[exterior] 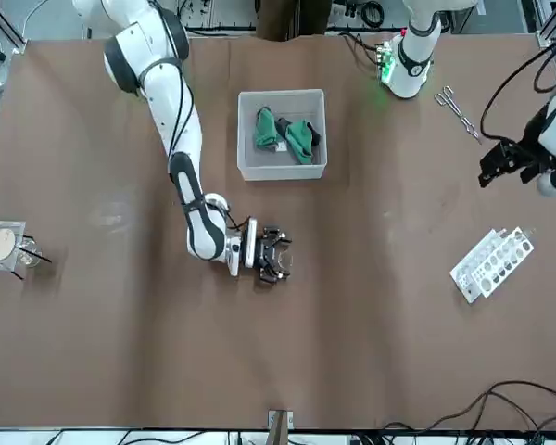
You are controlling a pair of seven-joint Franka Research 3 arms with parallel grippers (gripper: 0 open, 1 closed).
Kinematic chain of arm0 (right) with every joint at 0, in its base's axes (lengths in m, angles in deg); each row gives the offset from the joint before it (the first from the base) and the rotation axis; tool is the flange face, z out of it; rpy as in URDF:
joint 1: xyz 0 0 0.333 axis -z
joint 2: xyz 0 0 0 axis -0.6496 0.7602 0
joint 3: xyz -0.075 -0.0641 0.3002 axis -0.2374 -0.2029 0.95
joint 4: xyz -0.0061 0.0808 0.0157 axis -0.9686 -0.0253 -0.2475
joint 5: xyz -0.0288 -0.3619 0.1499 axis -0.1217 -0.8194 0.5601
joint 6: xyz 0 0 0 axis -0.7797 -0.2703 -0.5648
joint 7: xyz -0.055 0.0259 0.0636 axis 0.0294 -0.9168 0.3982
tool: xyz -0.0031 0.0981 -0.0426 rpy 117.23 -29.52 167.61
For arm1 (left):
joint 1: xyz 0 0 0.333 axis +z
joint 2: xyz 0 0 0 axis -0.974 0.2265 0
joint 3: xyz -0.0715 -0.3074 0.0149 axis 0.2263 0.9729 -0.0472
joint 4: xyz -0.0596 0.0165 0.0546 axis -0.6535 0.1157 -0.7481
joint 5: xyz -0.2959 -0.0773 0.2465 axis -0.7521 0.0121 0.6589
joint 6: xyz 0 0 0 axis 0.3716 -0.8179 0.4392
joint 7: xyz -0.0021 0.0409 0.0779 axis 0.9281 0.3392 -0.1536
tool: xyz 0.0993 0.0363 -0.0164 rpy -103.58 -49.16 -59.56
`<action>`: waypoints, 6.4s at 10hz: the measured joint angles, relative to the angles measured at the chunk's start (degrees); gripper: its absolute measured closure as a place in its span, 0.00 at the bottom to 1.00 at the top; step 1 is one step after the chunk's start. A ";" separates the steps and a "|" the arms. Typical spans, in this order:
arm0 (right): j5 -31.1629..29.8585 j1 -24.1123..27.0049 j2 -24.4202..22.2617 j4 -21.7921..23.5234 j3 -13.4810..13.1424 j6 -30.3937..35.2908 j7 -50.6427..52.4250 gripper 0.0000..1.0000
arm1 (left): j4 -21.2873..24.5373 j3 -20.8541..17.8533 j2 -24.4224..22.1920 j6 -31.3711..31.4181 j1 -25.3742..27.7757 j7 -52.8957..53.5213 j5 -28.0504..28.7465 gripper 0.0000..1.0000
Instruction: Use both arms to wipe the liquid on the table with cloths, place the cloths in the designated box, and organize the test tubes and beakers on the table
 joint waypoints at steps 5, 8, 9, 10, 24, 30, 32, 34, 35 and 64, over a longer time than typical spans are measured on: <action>0.43 -0.68 0.05 -0.53 -0.02 -0.48 0.00 0.58 | 0.00 0.32 0.05 -0.41 -0.11 2.22 -0.48 0.04; 0.50 -0.51 -0.05 -1.31 -1.00 -0.95 0.03 0.61 | 0.00 0.38 0.13 -0.41 -0.34 2.29 -0.49 0.03; -0.44 -0.10 -0.40 -1.70 -2.09 -1.37 0.36 0.61 | 0.00 0.47 0.30 -0.41 -0.38 2.29 -0.49 0.02; -2.91 1.08 -0.97 -1.98 -3.28 -1.94 1.02 0.61 | 0.00 0.47 0.42 -0.41 -0.35 2.41 -0.49 0.02; -56.04 48.74 -9.37 -10.52 -4.13 36.46 -19.85 0.54 | -1.04 0.54 0.35 -0.41 -0.28 5.45 -0.49 0.00; -57.28 69.02 -9.33 -16.58 -4.11 51.26 -26.16 0.54 | -1.71 0.57 0.33 -0.41 -0.28 5.45 -0.49 0.00; -57.75 74.70 -9.31 -17.78 -4.00 53.60 -25.70 0.54 | -1.76 0.57 0.33 -0.41 -0.28 5.45 -0.49 0.00; -58.25 77.56 -9.17 -18.49 -3.91 53.61 -21.58 0.54 | -1.80 0.58 0.33 -0.41 -0.28 5.45 -0.49 0.00; -58.44 78.43 -8.94 -18.66 -3.89 53.48 -18.96 0.54 | -1.80 0.58 0.33 -0.41 -0.28 5.45 -0.49 0.00; -55.43 90.07 -3.68 -21.41 -3.23 44.50 -16.10 0.01 | -2.19 2.53 0.40 -0.41 -0.38 5.40 -0.49 0.00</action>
